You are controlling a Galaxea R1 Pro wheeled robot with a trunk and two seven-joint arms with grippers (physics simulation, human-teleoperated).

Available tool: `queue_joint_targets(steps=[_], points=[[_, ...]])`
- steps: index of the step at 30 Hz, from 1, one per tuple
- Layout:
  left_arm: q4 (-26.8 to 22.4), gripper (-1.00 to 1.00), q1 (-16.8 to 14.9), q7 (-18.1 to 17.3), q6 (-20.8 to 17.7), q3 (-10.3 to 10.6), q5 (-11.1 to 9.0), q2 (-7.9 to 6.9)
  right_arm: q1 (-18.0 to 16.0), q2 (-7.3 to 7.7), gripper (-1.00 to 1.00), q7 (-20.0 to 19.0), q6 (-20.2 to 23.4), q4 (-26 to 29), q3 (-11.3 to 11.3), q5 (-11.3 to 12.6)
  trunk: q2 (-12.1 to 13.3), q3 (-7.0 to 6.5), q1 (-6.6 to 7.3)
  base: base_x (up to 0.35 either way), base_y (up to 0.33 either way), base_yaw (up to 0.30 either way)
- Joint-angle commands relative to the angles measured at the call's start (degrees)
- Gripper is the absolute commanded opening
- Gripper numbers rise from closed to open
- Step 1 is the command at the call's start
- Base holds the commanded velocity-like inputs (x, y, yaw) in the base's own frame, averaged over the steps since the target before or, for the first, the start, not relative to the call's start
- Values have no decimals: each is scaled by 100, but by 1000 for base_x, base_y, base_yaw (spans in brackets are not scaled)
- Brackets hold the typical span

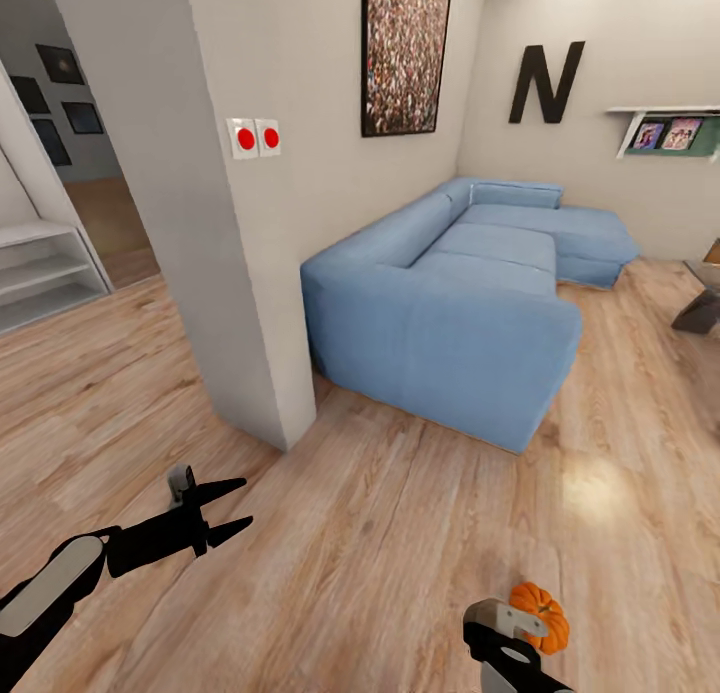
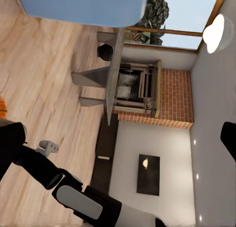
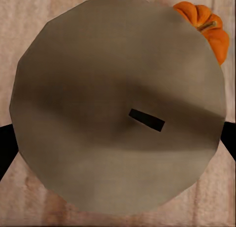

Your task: Place each of the two pumpkins and all three candles from the living room inside a cabinet in the living room (use any cabinet), then make sure every cabinet is closed, and position the cauldron so it is next to a table in the living room.

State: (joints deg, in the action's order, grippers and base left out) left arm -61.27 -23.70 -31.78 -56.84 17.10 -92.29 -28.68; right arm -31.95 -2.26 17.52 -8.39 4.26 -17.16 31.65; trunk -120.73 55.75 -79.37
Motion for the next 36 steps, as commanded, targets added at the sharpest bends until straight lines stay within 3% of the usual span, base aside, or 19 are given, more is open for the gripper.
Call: queue_joint_targets(steps=[1, 9, 19, 36], points=[[4, 100, -3, -38, -3, 13, 10, -6, -4, -2, -100, 14, -22, -4, -50, 61, 39, -14, 24, -19, 5, -277], [2, 100, -3, -38, -3, 13, 9, -6, -4, -4, -100, 14, -22, -4, -50, 61, 360, -157, 200, -30, 9, -277], [2, 100, -3, -39, -3, 13, 9, -6, -4, -2, -100, 14, -22, -4, -50, 61, 761, -337, 419, -252, 103, -278], [2, 100, -3, -39, -3, 13, 12, -6, -4, -2, -100, 20, -22, -4, -50, 61, 1443, -642, 793, -10, 4, -281]])
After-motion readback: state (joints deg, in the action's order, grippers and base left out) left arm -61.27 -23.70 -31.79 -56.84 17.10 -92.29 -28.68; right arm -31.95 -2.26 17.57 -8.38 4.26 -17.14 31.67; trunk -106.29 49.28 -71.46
